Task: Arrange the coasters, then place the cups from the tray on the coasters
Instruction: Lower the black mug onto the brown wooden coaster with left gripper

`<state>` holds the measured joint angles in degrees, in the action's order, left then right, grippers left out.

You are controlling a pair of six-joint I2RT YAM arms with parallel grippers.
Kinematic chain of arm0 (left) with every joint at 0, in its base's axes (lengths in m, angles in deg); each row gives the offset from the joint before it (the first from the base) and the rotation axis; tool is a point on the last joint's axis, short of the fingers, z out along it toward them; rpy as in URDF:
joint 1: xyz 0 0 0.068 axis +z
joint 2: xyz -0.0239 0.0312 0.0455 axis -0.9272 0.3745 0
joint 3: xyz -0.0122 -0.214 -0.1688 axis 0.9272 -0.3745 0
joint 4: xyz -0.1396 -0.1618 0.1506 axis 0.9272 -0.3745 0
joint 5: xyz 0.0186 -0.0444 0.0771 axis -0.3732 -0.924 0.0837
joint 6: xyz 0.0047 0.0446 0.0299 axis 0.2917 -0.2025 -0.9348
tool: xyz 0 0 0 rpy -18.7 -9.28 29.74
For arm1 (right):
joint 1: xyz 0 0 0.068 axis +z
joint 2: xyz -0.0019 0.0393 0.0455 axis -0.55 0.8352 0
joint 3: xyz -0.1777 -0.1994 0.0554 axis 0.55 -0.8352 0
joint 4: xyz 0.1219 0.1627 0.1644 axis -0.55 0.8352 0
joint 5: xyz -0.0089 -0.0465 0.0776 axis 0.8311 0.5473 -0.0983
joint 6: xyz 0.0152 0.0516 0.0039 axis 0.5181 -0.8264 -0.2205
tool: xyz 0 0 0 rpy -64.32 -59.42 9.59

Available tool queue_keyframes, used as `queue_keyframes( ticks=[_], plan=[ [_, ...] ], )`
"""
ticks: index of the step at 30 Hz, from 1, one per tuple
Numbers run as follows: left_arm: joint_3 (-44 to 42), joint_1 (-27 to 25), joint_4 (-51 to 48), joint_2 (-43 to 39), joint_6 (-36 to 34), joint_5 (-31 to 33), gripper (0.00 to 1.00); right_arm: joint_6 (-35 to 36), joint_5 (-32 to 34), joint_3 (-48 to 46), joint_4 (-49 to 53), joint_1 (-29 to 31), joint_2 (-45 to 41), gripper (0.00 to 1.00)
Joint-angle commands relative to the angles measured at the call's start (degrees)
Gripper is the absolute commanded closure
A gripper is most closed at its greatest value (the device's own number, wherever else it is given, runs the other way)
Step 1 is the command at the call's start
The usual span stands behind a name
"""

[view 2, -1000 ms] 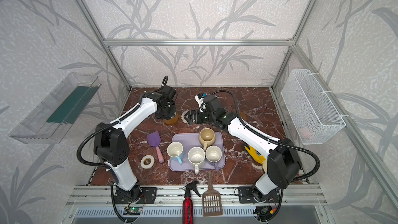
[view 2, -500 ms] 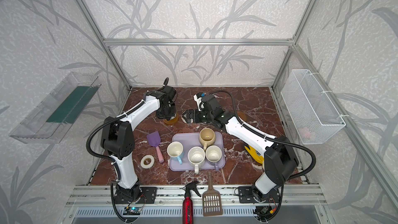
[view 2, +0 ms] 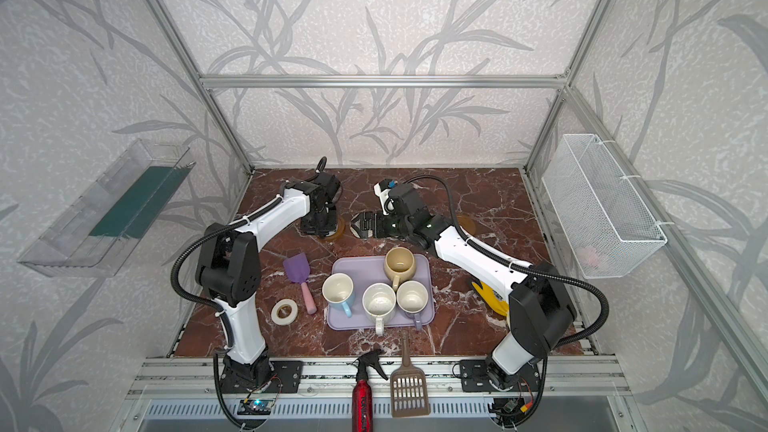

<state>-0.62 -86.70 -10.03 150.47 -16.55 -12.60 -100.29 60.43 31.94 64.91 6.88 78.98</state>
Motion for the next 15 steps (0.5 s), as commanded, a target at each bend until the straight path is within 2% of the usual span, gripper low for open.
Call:
queue_keyframes(
  ticks=[1, 5, 15],
  plan=[
    [-0.4, 0.5, 2.1, -0.7, -0.5, 1.9, 1.00, -0.3, -0.4, -0.9, -1.4, 0.4, 0.0, 0.01],
    [-0.7, 0.8, 3.1, 0.0, -0.4, -0.8, 1.00, 0.3, -0.3, -1.0, -1.3, 0.4, 0.0, 0.01],
    [-1.1, 0.9, 2.6, 0.9, 0.0, -0.8, 1.00, -0.2, -0.1, -0.9, -0.5, 0.4, 0.2, 0.01]
  ],
)
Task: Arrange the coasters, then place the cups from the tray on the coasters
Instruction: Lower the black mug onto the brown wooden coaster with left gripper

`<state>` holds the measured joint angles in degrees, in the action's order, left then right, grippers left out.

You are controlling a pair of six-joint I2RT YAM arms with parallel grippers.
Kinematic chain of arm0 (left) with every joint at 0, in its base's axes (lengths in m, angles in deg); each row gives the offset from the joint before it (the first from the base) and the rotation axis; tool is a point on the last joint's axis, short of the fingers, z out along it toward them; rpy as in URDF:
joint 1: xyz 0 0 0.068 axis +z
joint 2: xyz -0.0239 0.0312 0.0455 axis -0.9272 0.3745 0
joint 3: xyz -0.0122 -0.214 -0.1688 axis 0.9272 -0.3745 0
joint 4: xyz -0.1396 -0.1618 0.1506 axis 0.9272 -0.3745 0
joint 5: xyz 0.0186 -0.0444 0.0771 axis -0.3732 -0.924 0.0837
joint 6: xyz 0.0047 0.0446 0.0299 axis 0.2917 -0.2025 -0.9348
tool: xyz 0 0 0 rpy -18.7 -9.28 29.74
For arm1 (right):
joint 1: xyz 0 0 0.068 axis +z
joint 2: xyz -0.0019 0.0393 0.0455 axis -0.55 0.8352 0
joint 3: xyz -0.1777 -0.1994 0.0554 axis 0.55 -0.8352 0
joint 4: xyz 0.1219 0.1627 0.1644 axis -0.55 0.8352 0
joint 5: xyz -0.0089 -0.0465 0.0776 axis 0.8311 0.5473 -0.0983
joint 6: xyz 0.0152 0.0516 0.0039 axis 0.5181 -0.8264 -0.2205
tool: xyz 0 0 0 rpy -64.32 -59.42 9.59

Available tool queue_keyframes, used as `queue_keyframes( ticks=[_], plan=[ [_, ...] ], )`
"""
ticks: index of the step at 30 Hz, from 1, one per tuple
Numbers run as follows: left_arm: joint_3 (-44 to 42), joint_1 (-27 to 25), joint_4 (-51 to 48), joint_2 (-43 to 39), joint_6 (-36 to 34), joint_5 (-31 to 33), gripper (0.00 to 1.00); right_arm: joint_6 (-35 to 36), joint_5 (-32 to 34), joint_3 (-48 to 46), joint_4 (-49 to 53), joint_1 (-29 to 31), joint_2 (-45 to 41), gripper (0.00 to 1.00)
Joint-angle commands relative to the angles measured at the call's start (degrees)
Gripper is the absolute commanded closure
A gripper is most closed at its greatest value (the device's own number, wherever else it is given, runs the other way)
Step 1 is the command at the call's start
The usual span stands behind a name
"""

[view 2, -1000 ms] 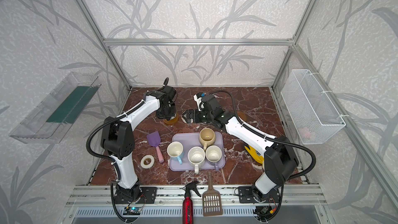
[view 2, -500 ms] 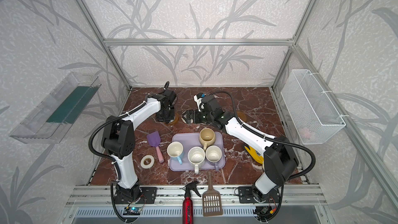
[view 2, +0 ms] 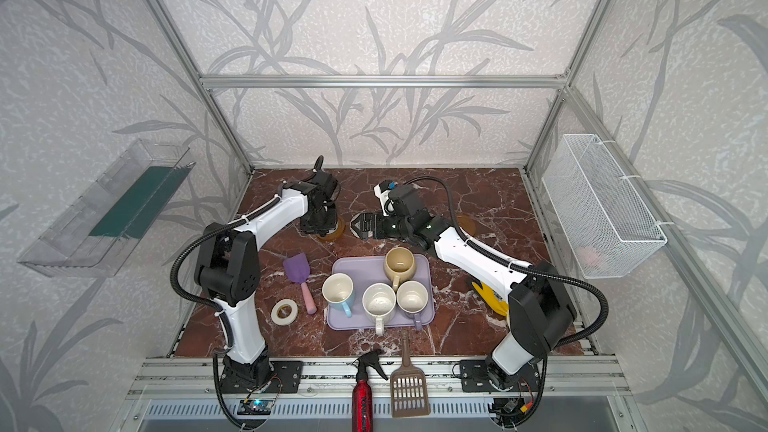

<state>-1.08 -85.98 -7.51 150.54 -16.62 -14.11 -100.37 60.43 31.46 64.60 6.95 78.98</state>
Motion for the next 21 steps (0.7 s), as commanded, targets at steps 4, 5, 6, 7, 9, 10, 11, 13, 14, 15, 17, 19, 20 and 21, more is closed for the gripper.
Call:
queue_keyframes(
  ticks=[4, 5, 6, 7, 9, 10, 11, 13, 14, 15, 17, 19, 20, 21],
  plan=[
    [-1.2, 0.4, 0.3, 1.0, 0.0, -0.5, 0.92, 0.1, 0.3, -0.4, 0.0, 0.3, 0.2, 0.01],
    [-1.1, 0.4, 0.5, 1.1, 0.0, -0.8, 0.90, 0.0, 0.3, -0.4, -0.1, 0.3, 0.3, 0.01],
    [-1.3, 0.4, 0.8, 1.1, 0.1, -1.1, 0.90, -0.1, 0.3, -0.3, -0.2, 0.3, 0.5, 0.01],
    [-1.5, 0.4, 1.1, 0.9, 0.1, -1.4, 0.88, -0.2, 0.0, -0.2, -0.1, 0.3, 0.7, 0.01],
    [-1.5, 0.4, 1.2, 0.7, 0.1, -1.7, 0.85, -0.4, -0.6, -0.1, -0.1, 0.3, 1.1, 0.01],
    [-1.3, 0.4, 1.1, 0.7, 0.0, -1.8, 0.84, -0.5, -0.7, -0.2, -0.2, 0.3, 1.1, 0.01],
    [-1.0, 0.4, 0.9, 0.7, -0.1, -1.8, 0.83, -0.6, -0.6, -0.2, -0.3, 0.3, 1.3, 0.01],
    [-0.5, 0.4, 0.3, 0.7, -0.2, -1.5, 0.81, -0.8, -0.5, -0.3, -0.3, 0.3, 1.4, 0.01],
    [-0.3, 0.4, -0.1, 0.9, -0.2, -1.1, 0.79, -0.8, -0.5, -0.3, -0.2, 0.3, 1.4, 0.01],
    [-0.2, 0.4, -0.3, 1.0, -0.2, -1.0, 0.78, -0.8, -0.5, -0.3, -0.1, 0.3, 1.3, 0.01],
    [-0.7, 0.4, 0.3, 1.0, -0.3, -1.9, 0.75, -0.6, -0.5, -0.1, 0.2, 0.3, 1.3, 0.01],
    [-1.0, 0.4, 0.7, 0.7, -0.3, -2.9, 0.69, -0.6, -0.4, 0.1, 0.4, 0.3, 1.2, 0.01],
    [-1.1, 0.4, 0.7, 0.5, -0.2, -2.8, 0.65, -0.6, -0.5, 0.2, 0.5, 0.3, 1.3, 0.01],
    [-1.2, 0.4, 0.7, 0.4, -0.2, -2.6, 0.63, -0.5, -0.5, 0.3, 0.6, 0.3, 1.2, 0.01]
  ],
)
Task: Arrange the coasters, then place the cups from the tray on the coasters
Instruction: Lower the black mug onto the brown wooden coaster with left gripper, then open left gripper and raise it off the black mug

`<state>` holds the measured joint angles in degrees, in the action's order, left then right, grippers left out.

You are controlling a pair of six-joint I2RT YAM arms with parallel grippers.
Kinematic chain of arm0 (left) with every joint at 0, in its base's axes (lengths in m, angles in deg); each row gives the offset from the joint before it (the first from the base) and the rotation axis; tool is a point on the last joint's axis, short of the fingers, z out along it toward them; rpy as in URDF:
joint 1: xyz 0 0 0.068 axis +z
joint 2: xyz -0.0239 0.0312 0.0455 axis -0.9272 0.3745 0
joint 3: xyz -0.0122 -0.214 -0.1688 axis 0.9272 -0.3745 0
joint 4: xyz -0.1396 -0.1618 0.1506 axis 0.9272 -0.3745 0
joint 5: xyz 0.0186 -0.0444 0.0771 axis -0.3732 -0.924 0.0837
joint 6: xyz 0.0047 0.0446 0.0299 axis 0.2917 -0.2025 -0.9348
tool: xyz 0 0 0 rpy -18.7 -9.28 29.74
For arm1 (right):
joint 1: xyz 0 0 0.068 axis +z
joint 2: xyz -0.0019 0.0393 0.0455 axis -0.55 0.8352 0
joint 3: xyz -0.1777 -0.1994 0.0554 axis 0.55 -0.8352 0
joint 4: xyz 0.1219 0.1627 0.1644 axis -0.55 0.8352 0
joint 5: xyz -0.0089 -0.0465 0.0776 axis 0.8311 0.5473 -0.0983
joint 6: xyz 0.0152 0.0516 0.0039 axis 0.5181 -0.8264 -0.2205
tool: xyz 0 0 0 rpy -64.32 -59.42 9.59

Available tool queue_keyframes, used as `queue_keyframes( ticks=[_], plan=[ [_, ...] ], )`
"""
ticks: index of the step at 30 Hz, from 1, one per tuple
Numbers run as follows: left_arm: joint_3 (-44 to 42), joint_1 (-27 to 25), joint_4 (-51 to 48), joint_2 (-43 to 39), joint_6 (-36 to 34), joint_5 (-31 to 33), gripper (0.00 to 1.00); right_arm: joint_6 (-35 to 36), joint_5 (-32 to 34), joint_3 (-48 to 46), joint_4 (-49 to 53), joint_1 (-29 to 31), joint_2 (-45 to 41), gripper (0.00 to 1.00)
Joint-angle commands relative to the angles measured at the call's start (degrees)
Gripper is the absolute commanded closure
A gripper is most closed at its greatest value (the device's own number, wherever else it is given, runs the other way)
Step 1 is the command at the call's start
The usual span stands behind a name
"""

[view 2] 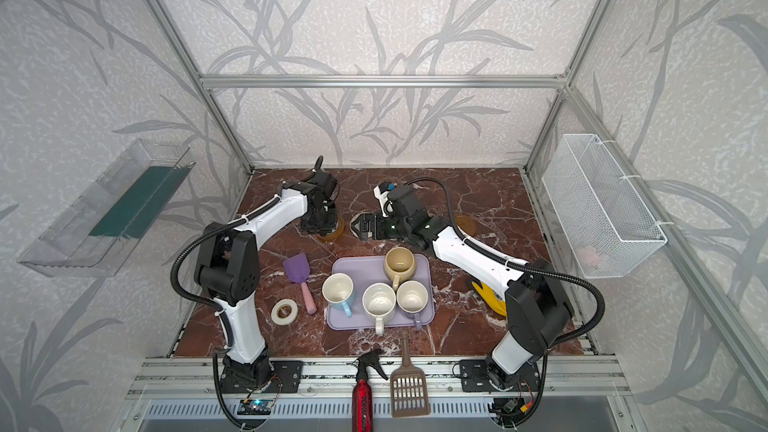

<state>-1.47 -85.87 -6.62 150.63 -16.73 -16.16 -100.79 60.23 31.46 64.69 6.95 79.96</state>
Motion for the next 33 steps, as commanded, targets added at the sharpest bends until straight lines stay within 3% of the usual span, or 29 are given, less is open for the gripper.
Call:
queue_keyframes(
  ticks=[1, 8, 12, 20, 26, 33],
  plan=[
    [-0.6, 0.3, -0.4, 0.3, -0.2, -0.4, 0.63, -0.1, -0.3, 0.4, 0.6, 0.3, 0.3, 0.01],
    [-0.1, 0.3, -1.0, -0.3, -0.1, -0.3, 0.52, -0.5, -0.4, 0.9, 0.8, 0.3, 0.4, 0.01],
    [-0.5, 0.3, -1.0, -1.6, 0.2, -0.7, 0.32, -0.4, -0.3, 0.9, 1.0, 0.3, 0.0, 0.01],
    [-0.6, 0.2, -2.6, -7.5, 0.7, -3.9, 0.01, 2.3, 1.9, 2.0, 6.4, 0.3, -2.2, 0.01],
    [-2.0, 0.2, -4.5, -16.0, 3.3, -1.8, 0.01, 5.1, 3.4, 1.1, 13.5, 0.6, -6.5, 0.00],
    [-2.9, 0.0, -5.6, -27.0, 3.0, -12.9, 0.01, 6.1, 10.0, -4.3, 22.7, 1.9, -15.4, 0.01]
  ],
)
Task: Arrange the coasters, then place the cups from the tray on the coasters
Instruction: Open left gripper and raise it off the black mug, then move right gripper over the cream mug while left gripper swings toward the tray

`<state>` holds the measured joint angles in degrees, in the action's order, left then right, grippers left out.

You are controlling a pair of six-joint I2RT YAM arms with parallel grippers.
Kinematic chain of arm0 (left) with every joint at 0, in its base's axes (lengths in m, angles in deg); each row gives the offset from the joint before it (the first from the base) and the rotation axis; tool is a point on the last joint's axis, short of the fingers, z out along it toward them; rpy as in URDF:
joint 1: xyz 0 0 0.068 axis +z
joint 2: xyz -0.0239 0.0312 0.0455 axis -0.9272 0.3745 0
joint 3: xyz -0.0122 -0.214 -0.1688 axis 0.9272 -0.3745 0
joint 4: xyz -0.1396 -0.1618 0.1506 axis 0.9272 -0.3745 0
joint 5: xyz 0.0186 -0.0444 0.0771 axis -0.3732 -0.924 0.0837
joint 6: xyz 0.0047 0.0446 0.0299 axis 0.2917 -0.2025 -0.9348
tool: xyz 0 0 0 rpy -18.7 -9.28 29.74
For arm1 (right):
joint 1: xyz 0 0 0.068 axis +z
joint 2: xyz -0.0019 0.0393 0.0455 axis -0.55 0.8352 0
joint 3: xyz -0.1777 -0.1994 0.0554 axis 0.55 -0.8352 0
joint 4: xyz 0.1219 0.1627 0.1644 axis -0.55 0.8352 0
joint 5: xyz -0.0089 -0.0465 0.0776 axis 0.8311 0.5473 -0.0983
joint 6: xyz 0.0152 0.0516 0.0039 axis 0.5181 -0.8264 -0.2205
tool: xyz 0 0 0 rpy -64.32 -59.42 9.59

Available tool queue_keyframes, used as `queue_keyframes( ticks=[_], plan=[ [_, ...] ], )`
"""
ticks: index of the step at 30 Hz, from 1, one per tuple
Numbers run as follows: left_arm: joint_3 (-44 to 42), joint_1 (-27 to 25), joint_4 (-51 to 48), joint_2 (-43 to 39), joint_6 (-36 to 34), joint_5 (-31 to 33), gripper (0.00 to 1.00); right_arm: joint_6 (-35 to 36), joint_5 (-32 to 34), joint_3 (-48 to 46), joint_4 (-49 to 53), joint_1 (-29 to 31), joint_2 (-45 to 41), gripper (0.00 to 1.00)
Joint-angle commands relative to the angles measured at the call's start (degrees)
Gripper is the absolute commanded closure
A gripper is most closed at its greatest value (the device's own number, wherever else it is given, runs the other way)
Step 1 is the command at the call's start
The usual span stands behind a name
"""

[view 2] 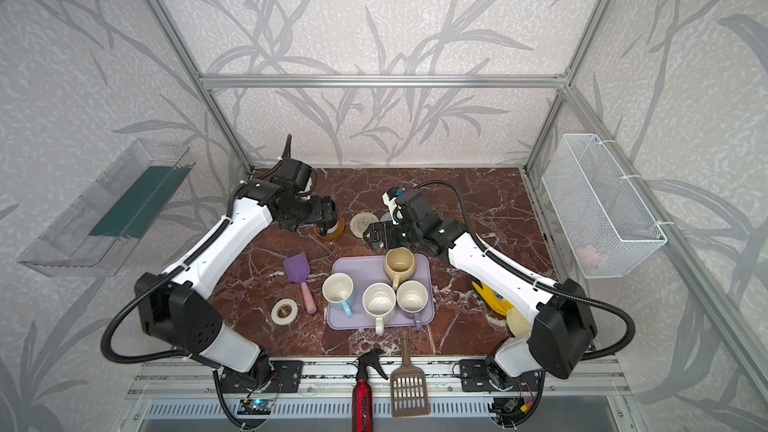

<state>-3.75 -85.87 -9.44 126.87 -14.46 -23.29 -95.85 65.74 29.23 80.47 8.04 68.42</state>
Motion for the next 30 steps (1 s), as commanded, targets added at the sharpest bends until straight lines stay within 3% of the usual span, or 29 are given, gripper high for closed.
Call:
queue_keyframes(
  ticks=[1, 6, 12, 15, 18, 22, 30],
  plan=[
    [-0.9, 0.0, -2.5, -4.6, 0.8, -8.0, 0.01, 0.8, 5.4, -2.9, 8.1, 1.0, -5.0, 0.01],
    [-6.0, -0.7, 3.0, -10.6, 2.7, -23.5, 0.01, -1.6, 8.2, -7.1, 12.1, 2.0, -10.3, 0.04],
    [-14.8, -2.8, 12.8, -14.2, 10.1, -35.5, 0.01, -4.4, 10.7, -10.6, 14.6, 4.3, -13.1, 0.13],
    [-20.9, -6.8, 18.6, -15.1, 14.4, -33.4, 0.01, -5.3, 11.5, -12.9, 13.7, 5.2, -12.8, 0.20],
    [-22.7, -10.5, 19.1, -13.9, 14.5, -31.0, 0.03, -6.5, 11.2, -15.6, 10.3, 5.3, -12.0, 0.26],
    [-22.7, -11.6, 17.7, -15.2, 12.9, -24.3, 0.04, -7.0, 11.2, -15.9, 8.9, 5.5, -9.3, 0.28],
    [-28.2, -11.9, 24.7, -18.5, 16.1, -22.8, 0.05, -5.7, 12.7, -13.6, 8.6, 5.6, -3.1, 0.38]
  ],
)
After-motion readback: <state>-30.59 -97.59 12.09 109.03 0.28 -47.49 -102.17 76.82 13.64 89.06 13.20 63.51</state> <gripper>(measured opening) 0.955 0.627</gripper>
